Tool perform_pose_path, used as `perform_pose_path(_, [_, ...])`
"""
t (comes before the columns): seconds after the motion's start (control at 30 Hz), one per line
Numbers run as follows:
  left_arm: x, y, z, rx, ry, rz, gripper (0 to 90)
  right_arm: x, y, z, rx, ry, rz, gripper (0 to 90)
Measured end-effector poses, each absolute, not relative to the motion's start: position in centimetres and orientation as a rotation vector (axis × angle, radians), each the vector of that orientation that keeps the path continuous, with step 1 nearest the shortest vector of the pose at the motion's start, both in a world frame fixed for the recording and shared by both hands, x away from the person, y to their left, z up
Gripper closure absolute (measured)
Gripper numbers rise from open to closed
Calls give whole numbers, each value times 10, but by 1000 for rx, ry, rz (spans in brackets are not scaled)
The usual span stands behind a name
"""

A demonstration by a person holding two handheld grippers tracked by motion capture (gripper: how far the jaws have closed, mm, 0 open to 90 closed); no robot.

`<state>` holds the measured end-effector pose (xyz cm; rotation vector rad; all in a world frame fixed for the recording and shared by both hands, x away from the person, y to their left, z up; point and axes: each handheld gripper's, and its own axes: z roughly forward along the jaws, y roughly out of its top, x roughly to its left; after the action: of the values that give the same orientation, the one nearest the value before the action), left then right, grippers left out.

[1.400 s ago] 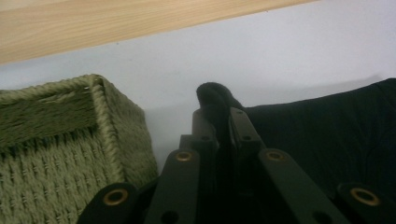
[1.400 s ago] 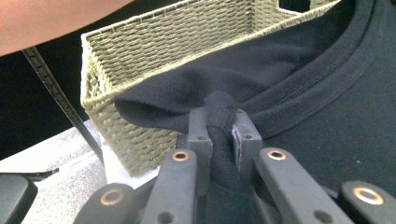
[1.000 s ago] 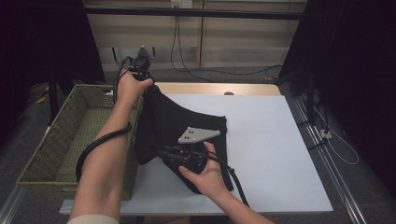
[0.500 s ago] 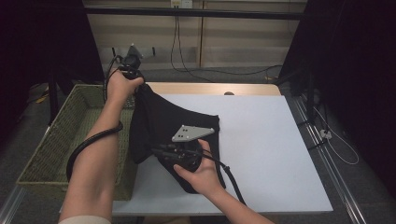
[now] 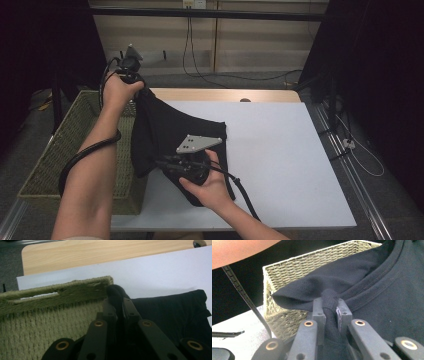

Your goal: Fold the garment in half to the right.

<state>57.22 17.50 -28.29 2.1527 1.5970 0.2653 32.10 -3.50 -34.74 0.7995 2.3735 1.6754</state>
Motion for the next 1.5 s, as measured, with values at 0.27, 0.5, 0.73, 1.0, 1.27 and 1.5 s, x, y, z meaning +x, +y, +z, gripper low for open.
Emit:
perform_pose_path(0.27, [569,186,-276,2135,1609,283,836,321,-26,-345,783,2380,1694,819])
perform_pose_path(0.5, [568,192,-274,2128,1616,286,836,321,-23,-345,781,2380,1704,819])
perform_pose_path(0.73, [568,194,-272,2127,1612,285,836,321,-21,-342,778,2380,1704,819])
perform_pose_path(1.0, [566,199,-266,2123,1607,290,836,321,-17,-341,768,2382,1707,819])
perform_pose_path(1.27, [565,203,-259,2130,1611,293,836,319,-15,-340,760,2383,1711,818])
perform_pose_path(1.5, [566,198,-259,2148,1594,292,834,319,-13,-339,770,2374,1736,818])
